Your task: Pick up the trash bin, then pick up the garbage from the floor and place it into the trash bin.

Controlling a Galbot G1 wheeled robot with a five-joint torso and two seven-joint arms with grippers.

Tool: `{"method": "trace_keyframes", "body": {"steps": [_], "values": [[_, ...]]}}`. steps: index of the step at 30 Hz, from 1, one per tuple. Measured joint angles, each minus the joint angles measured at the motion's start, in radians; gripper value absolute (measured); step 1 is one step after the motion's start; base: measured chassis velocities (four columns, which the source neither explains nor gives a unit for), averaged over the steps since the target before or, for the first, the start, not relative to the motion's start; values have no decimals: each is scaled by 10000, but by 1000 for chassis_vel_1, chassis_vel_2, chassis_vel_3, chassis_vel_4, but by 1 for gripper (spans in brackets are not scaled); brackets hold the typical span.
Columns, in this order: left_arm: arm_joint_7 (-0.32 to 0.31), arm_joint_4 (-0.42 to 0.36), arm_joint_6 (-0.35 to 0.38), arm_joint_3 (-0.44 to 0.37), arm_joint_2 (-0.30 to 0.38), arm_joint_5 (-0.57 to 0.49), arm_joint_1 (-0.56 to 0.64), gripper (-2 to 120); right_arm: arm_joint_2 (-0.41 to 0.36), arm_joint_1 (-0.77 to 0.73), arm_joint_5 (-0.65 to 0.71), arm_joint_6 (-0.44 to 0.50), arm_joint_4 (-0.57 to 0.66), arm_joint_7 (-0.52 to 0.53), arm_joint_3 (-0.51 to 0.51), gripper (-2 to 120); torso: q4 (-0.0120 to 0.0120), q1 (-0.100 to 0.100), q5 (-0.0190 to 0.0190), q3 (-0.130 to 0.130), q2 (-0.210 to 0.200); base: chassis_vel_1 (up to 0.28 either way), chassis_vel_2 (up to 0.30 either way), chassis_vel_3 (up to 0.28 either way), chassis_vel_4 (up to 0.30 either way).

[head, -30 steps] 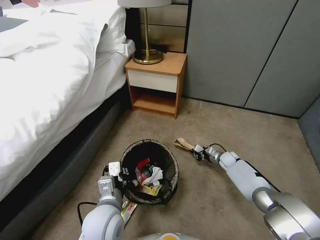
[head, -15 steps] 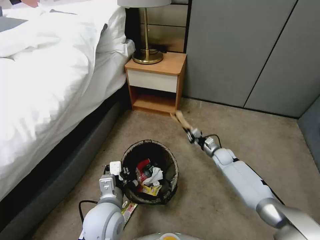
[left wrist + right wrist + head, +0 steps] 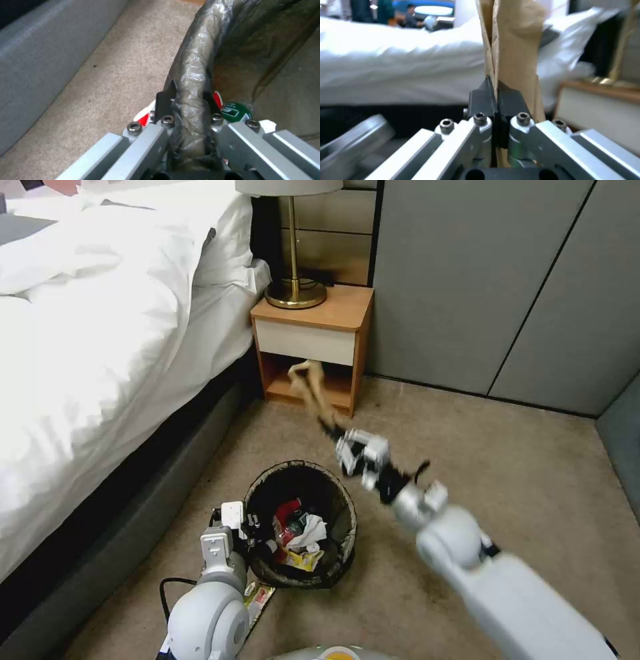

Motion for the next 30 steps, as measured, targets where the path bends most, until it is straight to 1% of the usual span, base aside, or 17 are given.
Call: {"method": "trace_keyframes", "body": {"steps": [1,3,8,17,20,26,27,28,29,30], "values": [[0,0,0,0,0,0,0,0,0,0,0,0,0,0,0,0,0,0,0,0,0,0,0,0,0],[0,-6,7,2,19,-33,-30,0,-242,-709,-336,129,185,-61,-184,0,-2,-1,-1,0,-1,0,0,0,0],[-4,-50,18,14,6,-36,-50,0,-386,-1332,-844,480,-158,-228,-224,0,2,0,0,0,-1,0,0,0,0],[-21,-173,21,-29,5,-46,-47,0,-532,-1816,-1004,791,-542,-491,-161,0,2,0,-1,0,-1,0,0,0,0],[-28,-209,29,-22,-7,-67,-57,0,-413,-1901,-1214,949,-942,-582,-180,0,2,-1,-1,0,0,0,0,0,0],[-32,-238,29,22,-54,-63,-23,0,-224,-1802,-1487,993,-1262,-470,-244,0,2,0,-1,1,0,0,0,0,0],[-32,-244,29,32,-69,-58,-14,0,-186,-1776,-1548,991,-1302,-375,-272,1,1,0,-1,1,0,0,0,0,0],[-33,-250,29,46,-95,-46,-3,0,-115,-1726,-1647,966,-1364,-248,-341,7,1,0,-1,1,0,0,0,0,0],[-33,-250,29,46,-95,-46,-3,0,-115,-1726,-1647,966,-1364,-248,-341,7,1,0,-1,1,0,0,0,0,0],[-33,-250,28,56,-108,-39,2,0,-86,-1708,-1705,965,-1396,-229,-371,10,2,1,-1,1,-1,0,0,0,0]]}}
